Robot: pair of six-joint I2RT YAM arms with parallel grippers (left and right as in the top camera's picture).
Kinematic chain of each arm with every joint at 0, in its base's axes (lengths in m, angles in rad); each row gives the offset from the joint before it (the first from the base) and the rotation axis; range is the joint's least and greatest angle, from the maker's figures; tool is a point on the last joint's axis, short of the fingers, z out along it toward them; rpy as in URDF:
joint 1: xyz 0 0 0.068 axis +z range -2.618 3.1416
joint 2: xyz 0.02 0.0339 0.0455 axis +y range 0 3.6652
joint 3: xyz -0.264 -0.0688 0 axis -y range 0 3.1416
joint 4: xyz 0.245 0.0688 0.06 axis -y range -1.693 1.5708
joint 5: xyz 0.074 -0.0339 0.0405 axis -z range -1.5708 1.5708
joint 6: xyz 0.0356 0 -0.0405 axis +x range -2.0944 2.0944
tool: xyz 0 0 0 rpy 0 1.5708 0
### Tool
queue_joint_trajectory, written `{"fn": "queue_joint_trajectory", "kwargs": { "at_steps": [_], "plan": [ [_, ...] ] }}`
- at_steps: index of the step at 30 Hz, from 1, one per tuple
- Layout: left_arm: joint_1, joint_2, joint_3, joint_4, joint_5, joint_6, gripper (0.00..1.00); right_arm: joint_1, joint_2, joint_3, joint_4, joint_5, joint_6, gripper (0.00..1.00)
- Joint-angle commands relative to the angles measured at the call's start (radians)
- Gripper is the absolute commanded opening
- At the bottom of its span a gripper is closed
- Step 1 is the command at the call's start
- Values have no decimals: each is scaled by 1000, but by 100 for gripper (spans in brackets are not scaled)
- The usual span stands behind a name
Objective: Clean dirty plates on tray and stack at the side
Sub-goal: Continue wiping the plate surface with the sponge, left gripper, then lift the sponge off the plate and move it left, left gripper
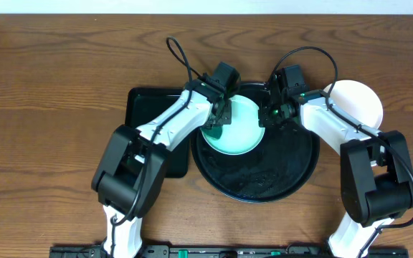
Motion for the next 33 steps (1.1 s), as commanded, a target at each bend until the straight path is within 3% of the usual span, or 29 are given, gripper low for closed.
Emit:
{"fn": "queue_joint_trajectory", "kwargs": {
  "at_steps": [1,15,33],
  "plan": [
    [-26,22,-21,-8,29,2,8,11,6,-3,5,-12,1,1],
    [-132,19,-16,80,101,-31,8,11,6,-3,5,-12,1,1],
    [6,-228,17,56,95,8,8,11,6,-3,5,-12,-10,2]
  ]
}}
